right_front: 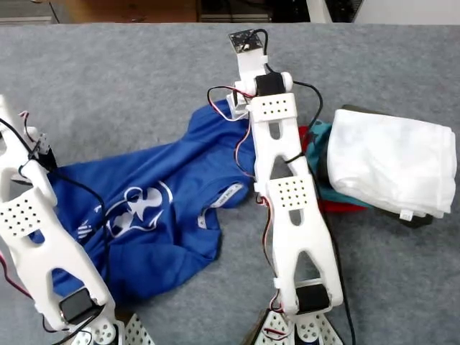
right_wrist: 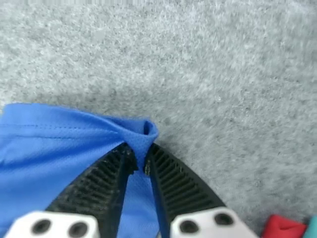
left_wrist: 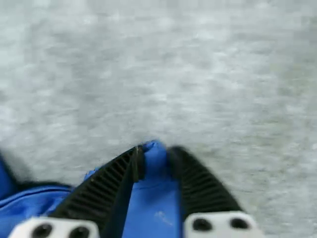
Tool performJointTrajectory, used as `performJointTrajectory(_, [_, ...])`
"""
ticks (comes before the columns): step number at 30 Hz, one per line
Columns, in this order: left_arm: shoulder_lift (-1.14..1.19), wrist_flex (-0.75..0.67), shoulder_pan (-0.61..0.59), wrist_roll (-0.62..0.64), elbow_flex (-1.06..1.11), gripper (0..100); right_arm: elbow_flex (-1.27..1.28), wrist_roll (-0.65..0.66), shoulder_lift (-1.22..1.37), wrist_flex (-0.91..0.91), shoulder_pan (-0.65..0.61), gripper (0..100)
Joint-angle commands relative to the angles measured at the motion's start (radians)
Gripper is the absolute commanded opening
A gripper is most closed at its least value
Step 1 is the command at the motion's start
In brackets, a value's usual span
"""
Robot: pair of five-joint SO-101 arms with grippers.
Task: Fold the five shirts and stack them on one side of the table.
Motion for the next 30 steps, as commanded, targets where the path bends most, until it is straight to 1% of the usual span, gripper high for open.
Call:
performJointTrajectory(1, [-0.008,0.014,0.005,0.003,-0.034,3,-0.036,0.005,-0.028,-0.009,-0.013,0.4])
performJointTrajectory(7, [-0.030,0.015,0.077,0.003,-0.147,2,-0.036,0.002,-0.028,-0.009,-0.013,0.4])
performJointTrajectory(11, [-0.157,0.015,0.094,0.000,-0.199,2,-0.039,0.000,-0.028,-0.008,-0.013,0.4])
performJointTrajectory(17, [-0.374,0.015,0.106,-0.017,-0.195,2,-0.044,0.005,-0.050,-0.002,-0.015,0.4])
performJointTrajectory(22, [-0.530,0.014,0.149,-0.089,-0.201,2,-0.042,0.014,-0.206,0.051,-0.012,0.4])
performJointTrajectory(27, [-0.699,0.014,0.173,-0.144,-0.203,2,-0.042,0.031,-0.463,0.094,-0.012,0.4])
performJointTrajectory(30, [-0.785,0.012,0.175,-0.172,-0.203,2,-0.042,0.101,-0.644,0.094,-0.013,0.4])
